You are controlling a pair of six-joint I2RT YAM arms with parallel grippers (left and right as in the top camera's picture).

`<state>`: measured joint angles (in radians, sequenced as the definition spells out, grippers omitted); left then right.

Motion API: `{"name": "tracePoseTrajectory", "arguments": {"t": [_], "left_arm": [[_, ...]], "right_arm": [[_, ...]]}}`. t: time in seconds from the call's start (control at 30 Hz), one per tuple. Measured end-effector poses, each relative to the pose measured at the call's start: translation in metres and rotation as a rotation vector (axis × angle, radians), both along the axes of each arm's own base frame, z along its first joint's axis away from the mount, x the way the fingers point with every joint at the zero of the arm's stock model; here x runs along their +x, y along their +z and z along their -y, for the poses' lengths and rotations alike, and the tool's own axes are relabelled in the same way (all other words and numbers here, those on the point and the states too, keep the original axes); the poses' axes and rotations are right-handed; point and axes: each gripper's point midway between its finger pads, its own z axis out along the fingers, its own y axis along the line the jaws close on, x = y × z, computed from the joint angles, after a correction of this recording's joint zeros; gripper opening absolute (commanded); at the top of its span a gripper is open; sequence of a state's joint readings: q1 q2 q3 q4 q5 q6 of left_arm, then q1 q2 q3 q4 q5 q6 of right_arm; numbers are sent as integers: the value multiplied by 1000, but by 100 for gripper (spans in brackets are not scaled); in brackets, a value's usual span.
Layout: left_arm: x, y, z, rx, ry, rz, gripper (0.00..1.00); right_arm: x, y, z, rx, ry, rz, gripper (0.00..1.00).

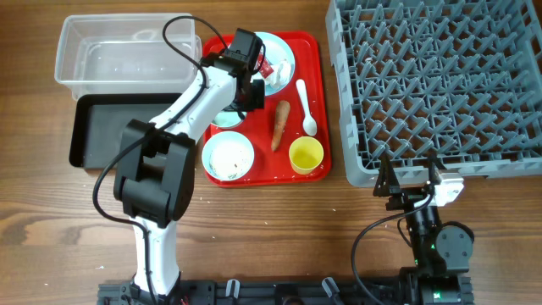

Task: Sort waste into correct bins and load items into the dishwasher rack
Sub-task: 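Reach the left gripper to the light-green bowl with the brown scrap, then carry the bowl left and tip the scrap into the black tray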

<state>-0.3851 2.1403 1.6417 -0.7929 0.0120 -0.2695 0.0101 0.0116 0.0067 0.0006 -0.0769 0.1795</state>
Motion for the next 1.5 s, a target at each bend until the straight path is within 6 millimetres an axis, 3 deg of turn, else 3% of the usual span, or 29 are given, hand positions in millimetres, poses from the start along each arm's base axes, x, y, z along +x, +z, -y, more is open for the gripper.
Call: {"name": "tracePoseTrajectory", "arguments": {"t": [0.13, 0.27, 0.5, 0.63, 0.73, 0.87, 1.0, 1.13, 1.37, 1.5], "left_arm": [[-7, 2, 0, 7, 0, -23, 4], [-12, 19, 0, -9, 17, -28, 4], [-14, 84, 5, -86, 24, 72, 4], [-28, 116, -1, -127, 29, 83, 4], [-36, 138, -19, -174, 62, 79, 4], [-43, 163, -68, -267, 147, 55, 4], [-45, 166, -123, -387, 216, 9, 4], [-40, 168, -160, -569, 224, 15, 4], [-42, 132, -200, -917, 284, -49, 4], [-41, 124, -214, -1087, 325, -37, 4]], "right_arm": [[0, 0, 0, 0, 0, 0, 100], [0, 0, 0, 0, 0, 0, 100], [0, 0, 0, 0, 0, 0, 100], [0, 0, 0, 0, 0, 0, 100], [0, 0, 0, 0, 0, 0, 100], [0, 0, 0, 0, 0, 0, 100], [0, 0, 0, 0, 0, 0, 100], [0, 0, 0, 0, 0, 0, 100], [0, 0, 0, 0, 0, 0, 100], [0, 0, 0, 0, 0, 0, 100]]}}
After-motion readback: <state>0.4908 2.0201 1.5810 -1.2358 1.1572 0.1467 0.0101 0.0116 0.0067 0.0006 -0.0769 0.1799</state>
